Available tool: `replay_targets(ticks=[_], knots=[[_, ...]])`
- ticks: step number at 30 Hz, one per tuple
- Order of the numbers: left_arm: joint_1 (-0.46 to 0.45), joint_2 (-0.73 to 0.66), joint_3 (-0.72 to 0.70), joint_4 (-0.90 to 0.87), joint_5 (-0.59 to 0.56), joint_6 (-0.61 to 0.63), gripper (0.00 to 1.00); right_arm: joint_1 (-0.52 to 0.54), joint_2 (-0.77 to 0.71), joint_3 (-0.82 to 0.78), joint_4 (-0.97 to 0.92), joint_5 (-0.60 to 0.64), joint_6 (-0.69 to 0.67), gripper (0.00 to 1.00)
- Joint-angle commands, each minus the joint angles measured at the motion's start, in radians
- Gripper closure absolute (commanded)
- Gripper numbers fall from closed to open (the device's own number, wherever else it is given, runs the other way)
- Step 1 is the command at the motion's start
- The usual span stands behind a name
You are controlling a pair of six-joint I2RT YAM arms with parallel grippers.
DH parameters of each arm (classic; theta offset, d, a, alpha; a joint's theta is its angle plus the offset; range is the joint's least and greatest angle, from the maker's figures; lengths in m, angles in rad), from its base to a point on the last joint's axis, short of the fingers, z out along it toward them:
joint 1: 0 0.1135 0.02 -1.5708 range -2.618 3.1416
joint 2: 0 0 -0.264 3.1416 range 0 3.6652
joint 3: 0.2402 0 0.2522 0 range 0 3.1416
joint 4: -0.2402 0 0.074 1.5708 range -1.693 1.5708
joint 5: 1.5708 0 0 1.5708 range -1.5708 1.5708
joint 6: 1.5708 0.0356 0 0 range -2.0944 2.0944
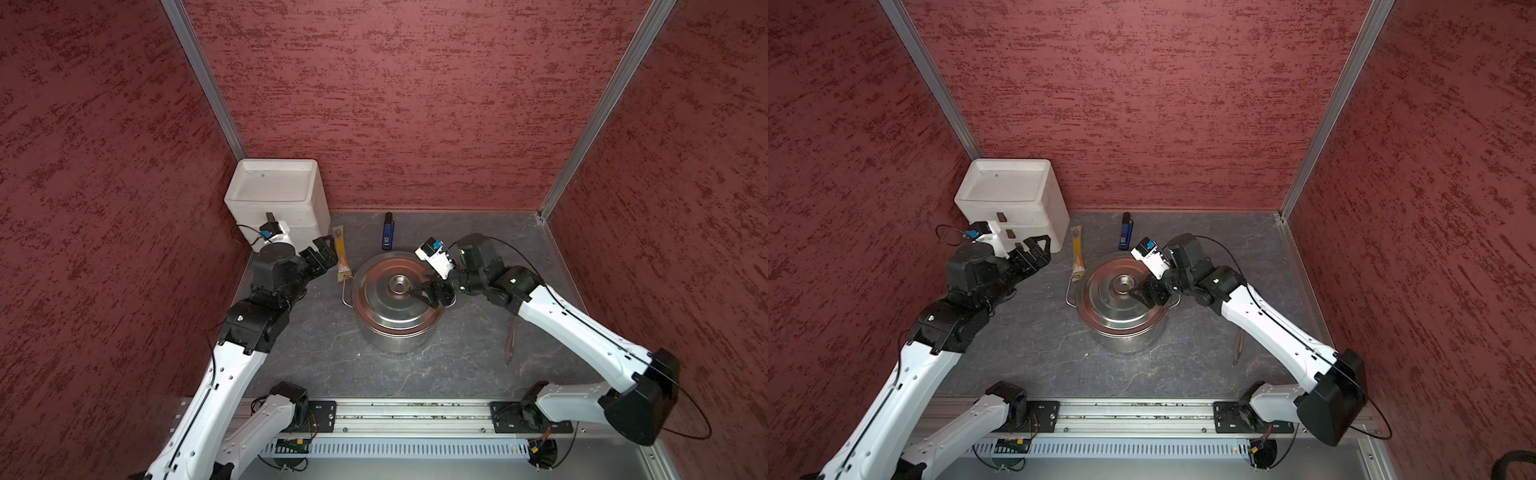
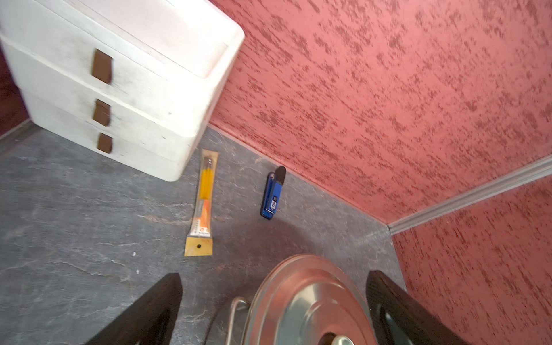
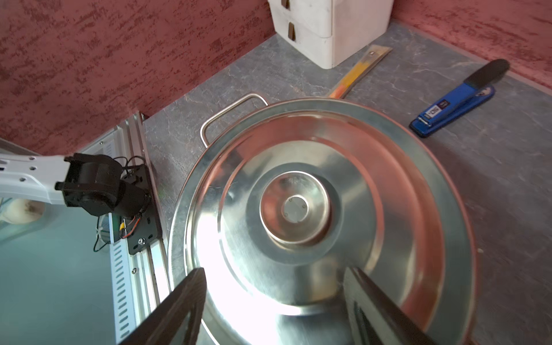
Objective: Stir the soup with a spoon
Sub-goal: Pick up the lid from the pan.
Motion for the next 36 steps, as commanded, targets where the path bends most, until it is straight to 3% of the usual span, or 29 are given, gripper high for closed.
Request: replay_targets(ticks=[1,7,14,22,36], knots=[[0.037,0.003,0.017,-0.102,-0.002,0.018,0.0,0.024,0.081,0.049,0.05,-0.02,-0.068,0.21],[0.077,-0.005,0.014,-0.138,0.028,0.037,0.0,0.024,0.171,0.073,0.111,0.008,-0.067,0.14],[0.108,0.012,0.019,-0.13,0.058,0.041,0.0,0.042,0.219,0.066,0.139,0.022,-0.096,0.15],[0.12,0.021,0.034,-0.129,0.061,0.042,0.0,0.068,0.2,-0.024,0.211,0.125,-0.158,0.17],[0.125,0.004,0.033,-0.139,0.052,0.034,0.0,0.068,0.164,-0.097,0.265,0.238,-0.165,0.41]])
